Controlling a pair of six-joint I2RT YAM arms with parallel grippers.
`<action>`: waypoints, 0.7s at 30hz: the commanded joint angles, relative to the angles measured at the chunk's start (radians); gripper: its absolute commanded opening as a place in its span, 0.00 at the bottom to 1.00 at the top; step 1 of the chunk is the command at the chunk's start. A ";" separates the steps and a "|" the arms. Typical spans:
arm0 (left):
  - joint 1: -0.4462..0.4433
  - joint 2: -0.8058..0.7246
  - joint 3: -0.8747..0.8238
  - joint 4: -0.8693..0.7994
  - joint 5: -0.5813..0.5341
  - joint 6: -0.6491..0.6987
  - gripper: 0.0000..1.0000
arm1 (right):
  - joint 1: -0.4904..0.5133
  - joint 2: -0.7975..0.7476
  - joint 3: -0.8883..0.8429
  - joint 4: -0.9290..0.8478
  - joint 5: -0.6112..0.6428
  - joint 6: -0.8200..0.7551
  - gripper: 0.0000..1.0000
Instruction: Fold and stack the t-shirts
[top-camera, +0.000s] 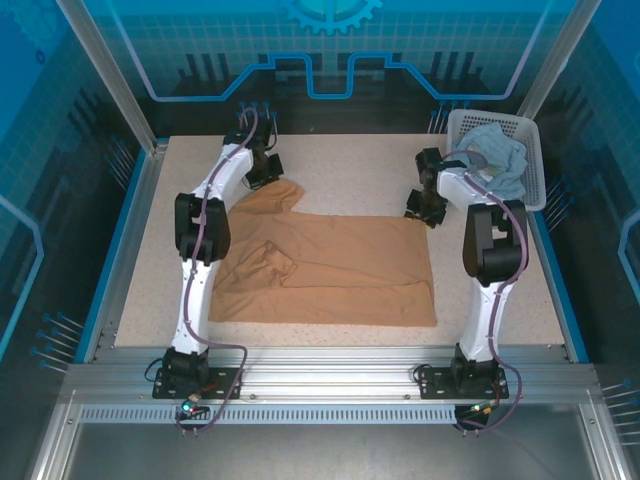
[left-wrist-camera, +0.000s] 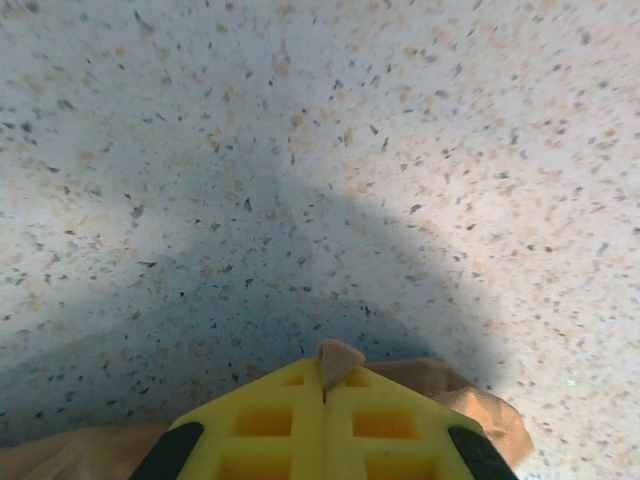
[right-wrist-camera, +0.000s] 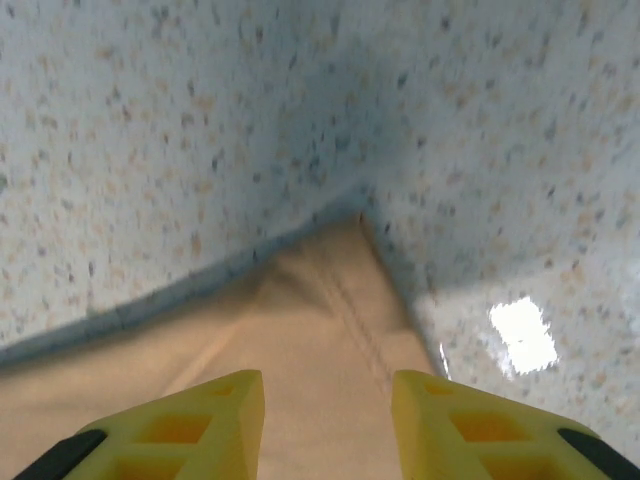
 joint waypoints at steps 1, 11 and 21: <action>0.000 -0.049 -0.009 -0.029 0.018 -0.018 0.00 | -0.021 0.042 0.055 -0.020 0.056 -0.017 0.39; 0.002 -0.078 -0.004 -0.028 0.036 -0.022 0.00 | -0.031 0.117 0.099 -0.036 0.038 -0.032 0.36; 0.009 -0.097 -0.006 -0.037 0.030 -0.033 0.00 | -0.029 0.139 0.125 -0.032 0.039 -0.057 0.09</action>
